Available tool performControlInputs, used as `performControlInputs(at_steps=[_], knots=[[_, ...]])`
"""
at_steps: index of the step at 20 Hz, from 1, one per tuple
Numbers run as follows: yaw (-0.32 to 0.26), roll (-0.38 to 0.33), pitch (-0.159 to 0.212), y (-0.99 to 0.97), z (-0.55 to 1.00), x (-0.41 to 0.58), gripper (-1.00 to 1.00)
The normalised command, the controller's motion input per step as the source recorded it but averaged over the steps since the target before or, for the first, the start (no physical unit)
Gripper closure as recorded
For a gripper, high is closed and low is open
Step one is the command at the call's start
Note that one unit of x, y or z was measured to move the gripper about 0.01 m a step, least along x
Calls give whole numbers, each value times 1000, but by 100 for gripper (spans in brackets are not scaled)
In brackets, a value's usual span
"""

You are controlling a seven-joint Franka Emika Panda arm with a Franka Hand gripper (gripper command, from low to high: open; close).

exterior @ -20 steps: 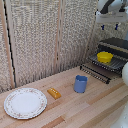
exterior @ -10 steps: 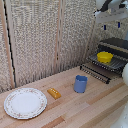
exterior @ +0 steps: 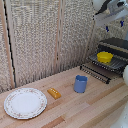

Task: Please reach out your grabber to the yellow dish. Tenderly grip the yellow dish using your grabber. Set the yellow dish on the baking sheet. Posit your grabber on the rim of the baking sheet carrying the yellow dish. Mindfully slide the baking sheet with the yellow dish into the oven. Let go of your grabber's hold on the baking sheet's edge when it is entirely in the oven.

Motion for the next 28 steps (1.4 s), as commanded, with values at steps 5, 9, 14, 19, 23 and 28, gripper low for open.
performControlInputs(at_steps=[5, 9, 14, 19, 23, 28], knots=[[211, -328, 83, 38, -359, 68, -100], [285, -174, 120, 51, -216, 51, -100], [283, -101, 189, 185, -42, 0, -100], [265, -139, 170, 162, -119, 31, -100], [261, -253, 107, 11, -436, 74, -100], [214, -316, 121, 5, -362, 4, -100]])
